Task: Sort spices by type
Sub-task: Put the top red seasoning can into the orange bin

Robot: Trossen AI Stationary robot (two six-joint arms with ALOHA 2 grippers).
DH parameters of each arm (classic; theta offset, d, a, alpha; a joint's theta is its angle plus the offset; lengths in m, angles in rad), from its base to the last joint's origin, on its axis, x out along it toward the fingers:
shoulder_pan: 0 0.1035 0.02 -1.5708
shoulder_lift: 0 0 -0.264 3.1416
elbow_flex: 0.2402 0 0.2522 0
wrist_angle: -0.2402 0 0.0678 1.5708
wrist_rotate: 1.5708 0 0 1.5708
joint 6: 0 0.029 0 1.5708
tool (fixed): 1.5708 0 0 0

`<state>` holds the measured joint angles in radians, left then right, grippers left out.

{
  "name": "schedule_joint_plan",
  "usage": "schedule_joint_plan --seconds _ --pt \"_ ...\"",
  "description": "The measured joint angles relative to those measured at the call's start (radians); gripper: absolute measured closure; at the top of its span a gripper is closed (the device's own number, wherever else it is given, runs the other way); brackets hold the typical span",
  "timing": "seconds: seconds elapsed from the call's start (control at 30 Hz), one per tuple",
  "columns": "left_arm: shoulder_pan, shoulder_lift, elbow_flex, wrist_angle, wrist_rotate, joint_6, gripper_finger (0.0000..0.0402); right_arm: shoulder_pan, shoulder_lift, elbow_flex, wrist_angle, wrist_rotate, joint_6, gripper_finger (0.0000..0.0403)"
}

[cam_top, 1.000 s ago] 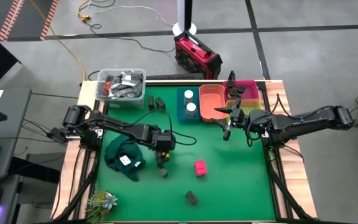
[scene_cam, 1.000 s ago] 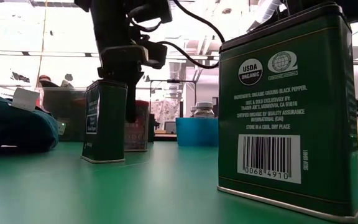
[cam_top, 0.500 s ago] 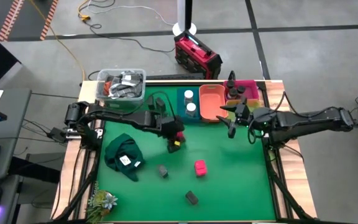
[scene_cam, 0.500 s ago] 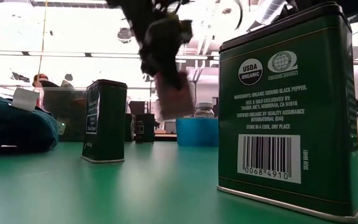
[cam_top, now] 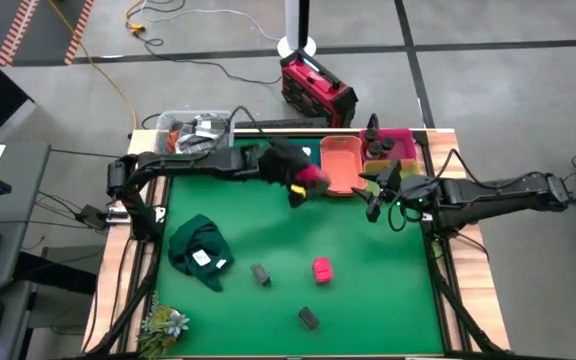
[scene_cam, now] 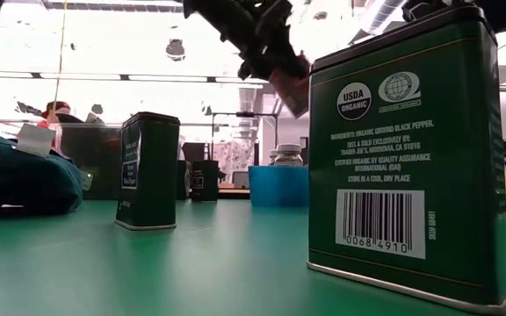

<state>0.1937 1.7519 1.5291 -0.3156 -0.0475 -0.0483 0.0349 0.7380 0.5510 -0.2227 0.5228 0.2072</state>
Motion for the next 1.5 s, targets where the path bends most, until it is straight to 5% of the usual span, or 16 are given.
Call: schedule_joint_plan --seconds 0.5,1.13,1.5 --pt "0.129 0.099 0.025 0.281 0.098 -0.036 0.0189 -0.045 -0.001 0.001 0.001 0.001 0.021 0.0154" --pt "0.144 0.572 0.677 -0.131 0.175 0.080 0.0189 -0.022 -0.072 0.002 -0.094 -0.001 0.032 0.0154" --pt "0.143 0.655 0.766 -0.327 0.192 0.176 0.0189 0.012 -0.072 0.002 -0.096 -0.003 0.039 0.0154"
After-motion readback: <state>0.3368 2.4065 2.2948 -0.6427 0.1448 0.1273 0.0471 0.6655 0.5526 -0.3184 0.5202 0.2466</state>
